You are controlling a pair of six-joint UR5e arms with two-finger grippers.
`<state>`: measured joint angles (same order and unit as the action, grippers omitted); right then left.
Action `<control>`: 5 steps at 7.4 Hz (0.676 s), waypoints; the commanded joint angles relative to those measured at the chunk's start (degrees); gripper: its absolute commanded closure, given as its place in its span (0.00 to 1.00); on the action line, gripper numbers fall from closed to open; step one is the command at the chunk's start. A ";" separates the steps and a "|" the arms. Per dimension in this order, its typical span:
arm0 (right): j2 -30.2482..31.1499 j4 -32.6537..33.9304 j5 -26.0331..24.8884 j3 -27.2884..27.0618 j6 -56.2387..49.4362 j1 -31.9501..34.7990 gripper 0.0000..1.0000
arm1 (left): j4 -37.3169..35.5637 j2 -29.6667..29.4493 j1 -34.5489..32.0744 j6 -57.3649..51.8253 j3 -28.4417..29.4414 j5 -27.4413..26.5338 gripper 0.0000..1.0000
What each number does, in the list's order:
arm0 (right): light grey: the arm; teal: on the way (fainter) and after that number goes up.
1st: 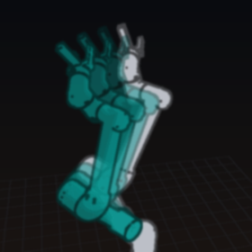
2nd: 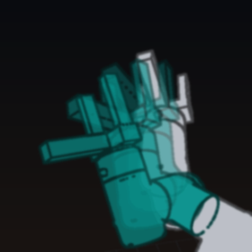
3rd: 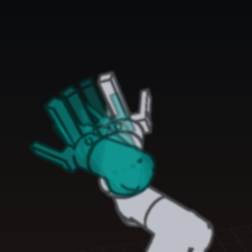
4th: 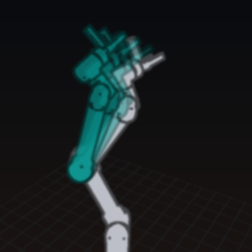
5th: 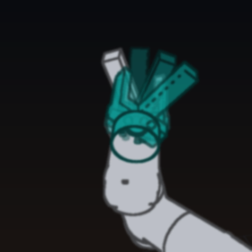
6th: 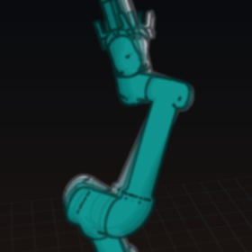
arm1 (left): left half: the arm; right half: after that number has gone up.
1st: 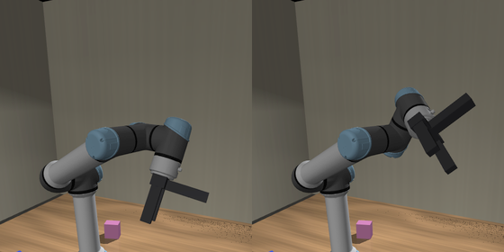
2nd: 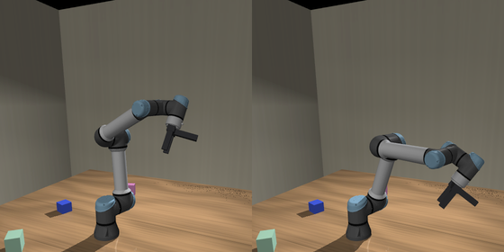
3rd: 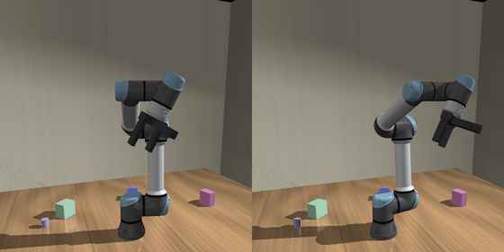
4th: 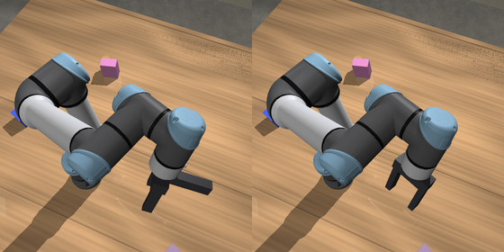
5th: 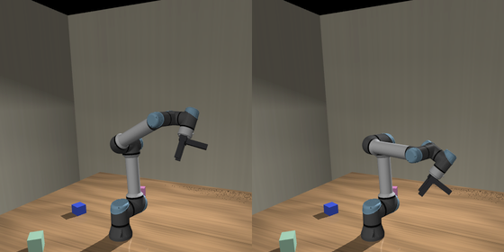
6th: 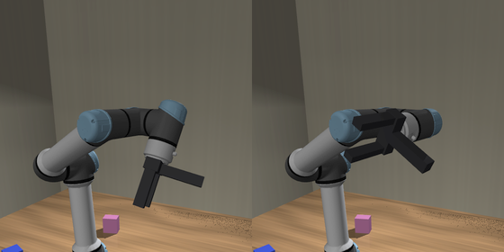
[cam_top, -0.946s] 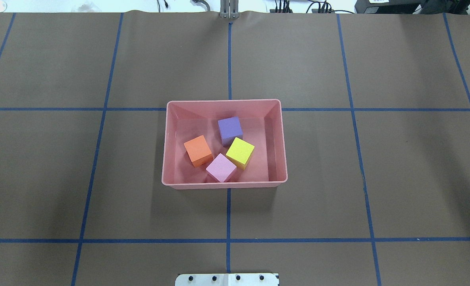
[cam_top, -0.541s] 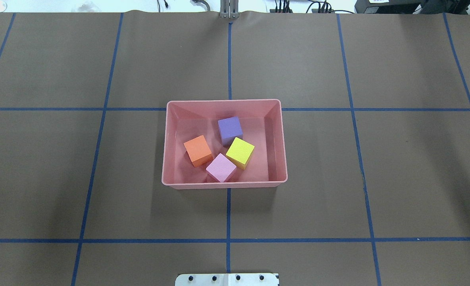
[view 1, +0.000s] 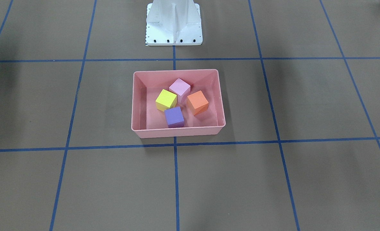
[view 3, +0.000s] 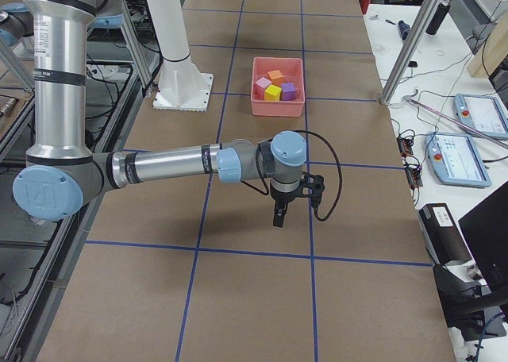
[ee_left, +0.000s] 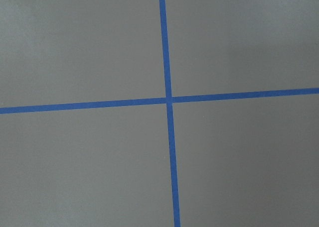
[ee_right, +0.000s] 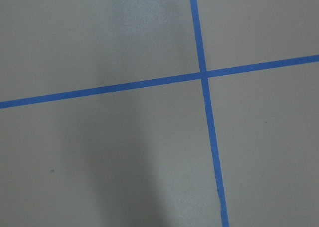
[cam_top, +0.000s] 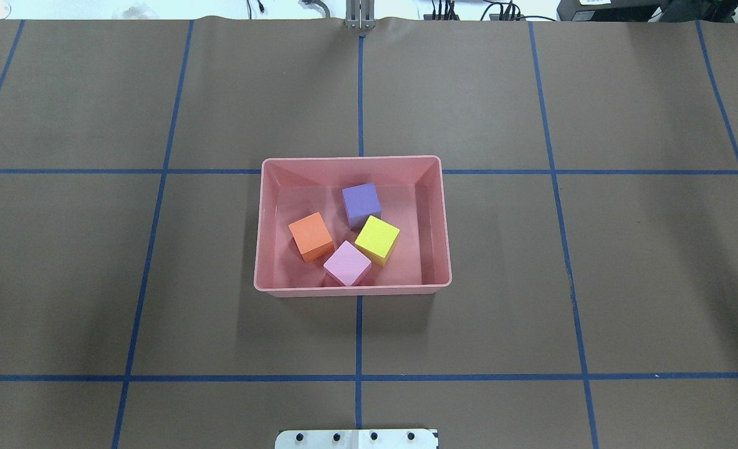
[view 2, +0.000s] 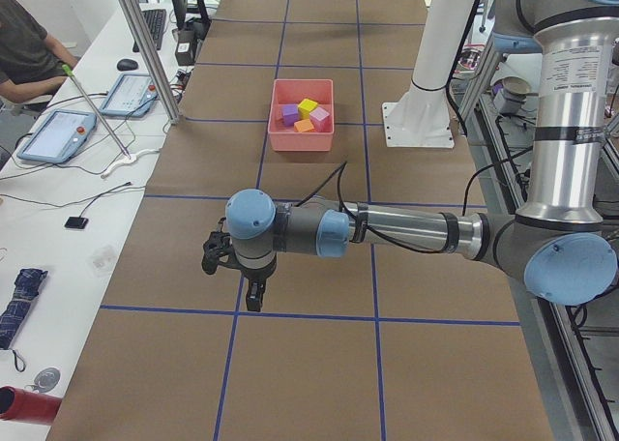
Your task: Place blocks into pink bin with both arms
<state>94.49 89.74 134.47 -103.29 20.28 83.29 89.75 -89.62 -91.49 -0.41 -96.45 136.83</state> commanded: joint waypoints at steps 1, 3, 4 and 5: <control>0.26 0.00 0.09 0.02 -0.16 0.03 0.00 | 0.16 0.59 0.00 -0.02 -1.28 -0.25 0.00; 0.35 0.00 0.09 0.02 -0.24 0.03 0.00 | 0.16 0.76 0.00 -0.11 -1.46 -0.25 0.00; 0.17 0.00 0.01 -0.07 -0.33 0.03 0.00 | 0.25 0.68 0.00 -0.20 -0.85 -0.33 0.00; 0.35 0.00 0.27 0.02 -0.33 0.03 0.00 | 0.25 0.76 0.00 -0.11 -0.93 -0.34 0.00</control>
<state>94.76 89.74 134.56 -103.31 20.00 83.32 89.96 -88.92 -91.49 -0.55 -97.52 136.53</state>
